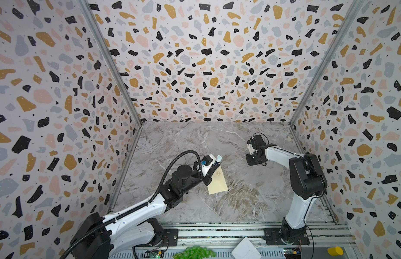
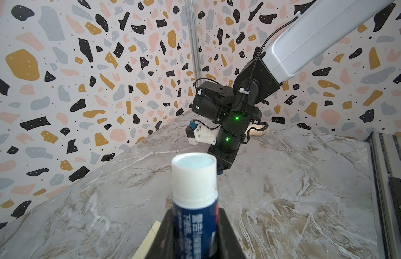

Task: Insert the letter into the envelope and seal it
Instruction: 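Carry the blue cap with the right gripper over the glue stick top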

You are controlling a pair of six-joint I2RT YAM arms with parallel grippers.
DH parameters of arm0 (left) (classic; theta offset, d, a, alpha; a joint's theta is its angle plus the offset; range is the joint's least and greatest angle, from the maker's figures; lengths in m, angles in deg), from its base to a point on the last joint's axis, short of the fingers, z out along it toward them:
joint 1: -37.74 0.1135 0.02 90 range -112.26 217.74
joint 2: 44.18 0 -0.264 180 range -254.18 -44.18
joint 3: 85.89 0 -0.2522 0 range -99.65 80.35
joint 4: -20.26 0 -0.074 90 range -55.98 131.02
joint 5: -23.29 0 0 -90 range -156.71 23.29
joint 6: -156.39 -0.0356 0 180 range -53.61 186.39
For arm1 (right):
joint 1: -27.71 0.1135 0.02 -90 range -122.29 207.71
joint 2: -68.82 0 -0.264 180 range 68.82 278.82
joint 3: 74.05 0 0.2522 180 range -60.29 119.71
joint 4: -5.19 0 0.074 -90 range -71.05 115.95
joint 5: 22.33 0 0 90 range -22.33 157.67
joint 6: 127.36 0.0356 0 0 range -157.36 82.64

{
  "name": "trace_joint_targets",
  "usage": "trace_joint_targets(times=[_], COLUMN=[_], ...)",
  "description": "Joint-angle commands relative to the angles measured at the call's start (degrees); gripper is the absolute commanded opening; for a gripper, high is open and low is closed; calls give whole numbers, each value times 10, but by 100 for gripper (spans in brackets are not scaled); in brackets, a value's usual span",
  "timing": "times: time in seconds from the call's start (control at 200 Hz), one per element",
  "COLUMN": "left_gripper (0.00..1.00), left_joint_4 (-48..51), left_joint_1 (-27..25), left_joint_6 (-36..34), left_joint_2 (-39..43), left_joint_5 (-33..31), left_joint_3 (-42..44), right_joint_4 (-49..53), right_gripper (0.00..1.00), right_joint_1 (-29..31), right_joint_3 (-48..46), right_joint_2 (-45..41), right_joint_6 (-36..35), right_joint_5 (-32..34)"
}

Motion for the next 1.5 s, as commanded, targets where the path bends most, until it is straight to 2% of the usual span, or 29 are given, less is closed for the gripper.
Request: trace_joint_targets(times=[0.0, 0.275, 0.451, 0.571, 0.781, 0.916, 1.126, 1.497], left_gripper=[0, 0, 0, 0, 0, 0, 0, 0], left_joint_4=[-29, -31, -42, -50, -63, -76, -91, -98], left_joint_1=[-3, -3, -3, -3, -3, -3, -3, -5], left_joint_6=[2, -1, -7, -13, -22, -28, -31, -27], left_joint_2=[0, 1, -2, -5, -10, -10, -4, 3], left_joint_5=[6, 6, 26, 38, 68, 91, 125, 138], left_joint_3=[-4, -1, 6, 11, 14, 18, 23, 28], right_joint_4=[10, 16, 29, 41, 36, 47, 59, 43], right_gripper=[28, 25, 25, 25, 24, 24, 23, 23], right_joint_1=[-2, -2, -1, 2, 10, 50, 111, 155], right_joint_3=[19, 18, 21, 24, 19, 24, 30, 24], right_joint_2=[-6, -27, -97, -174, -314, -358, -375, -370], right_joint_6=[-3, -2, -1, 1, 14, 21, 30, 48], right_joint_5=[0, -1, -47, -124, -351, -423, -464, -492])
